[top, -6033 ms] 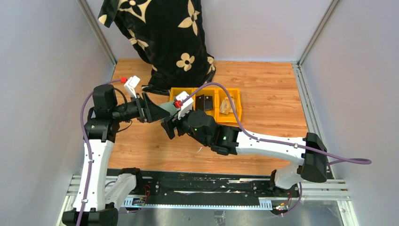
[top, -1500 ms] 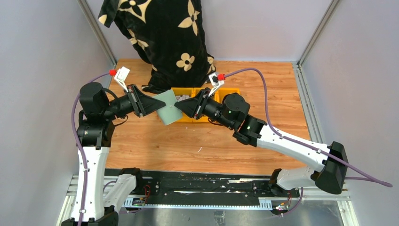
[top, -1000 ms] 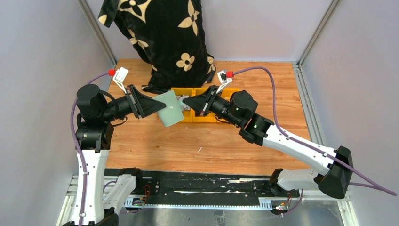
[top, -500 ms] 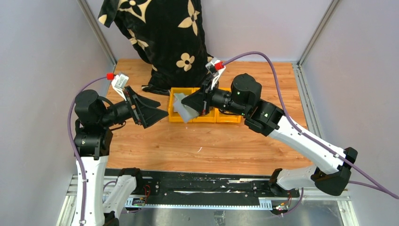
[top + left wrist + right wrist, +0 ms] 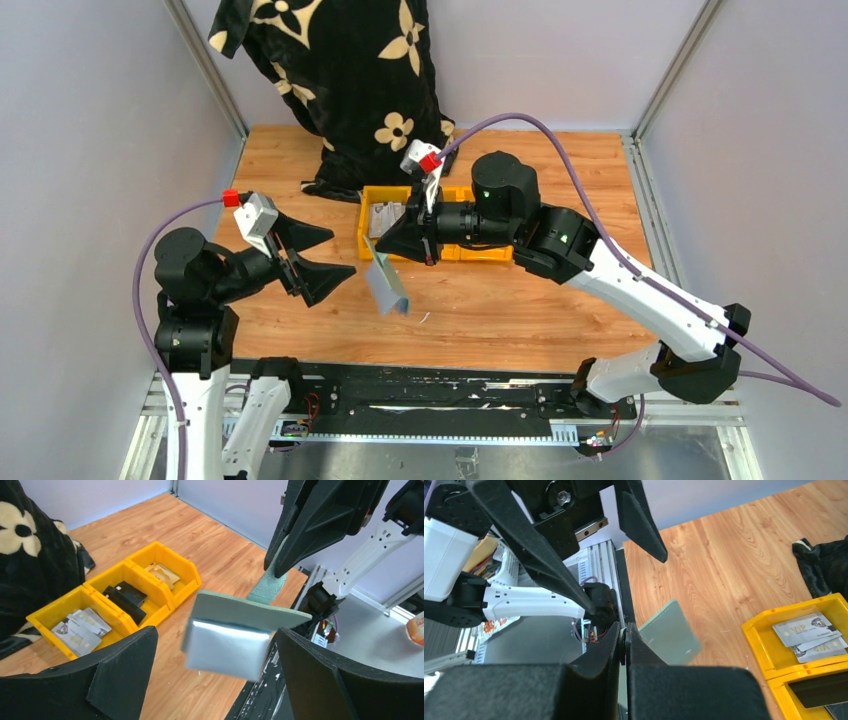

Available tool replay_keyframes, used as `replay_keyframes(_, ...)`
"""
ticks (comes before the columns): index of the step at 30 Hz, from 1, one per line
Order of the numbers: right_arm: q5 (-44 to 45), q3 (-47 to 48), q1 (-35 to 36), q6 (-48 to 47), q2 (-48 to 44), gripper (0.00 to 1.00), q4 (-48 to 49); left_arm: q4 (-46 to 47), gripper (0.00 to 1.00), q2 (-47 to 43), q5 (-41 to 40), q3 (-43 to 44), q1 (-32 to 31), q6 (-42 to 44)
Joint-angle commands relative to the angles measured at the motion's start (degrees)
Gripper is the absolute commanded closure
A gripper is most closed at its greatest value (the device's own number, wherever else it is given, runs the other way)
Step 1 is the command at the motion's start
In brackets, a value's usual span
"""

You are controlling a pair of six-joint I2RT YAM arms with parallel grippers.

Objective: Take the credit cards out of the card holder
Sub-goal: Open the card holder.

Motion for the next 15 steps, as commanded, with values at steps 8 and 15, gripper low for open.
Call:
replay_keyframes(8, -5.7, 10.5, 6.1, -5.0, 4.3, 1.0, -5.4, -1.6, 0.0, -5.4, 0.5, -4.9, -0.1, 9.4)
replay_keyframes(15, -8.1, 13.2, 7.7, -6.0, 5.4, 1.0, -6.5, -1.6, 0.01, -8.0, 4.3, -4.7, -0.1, 12.4)
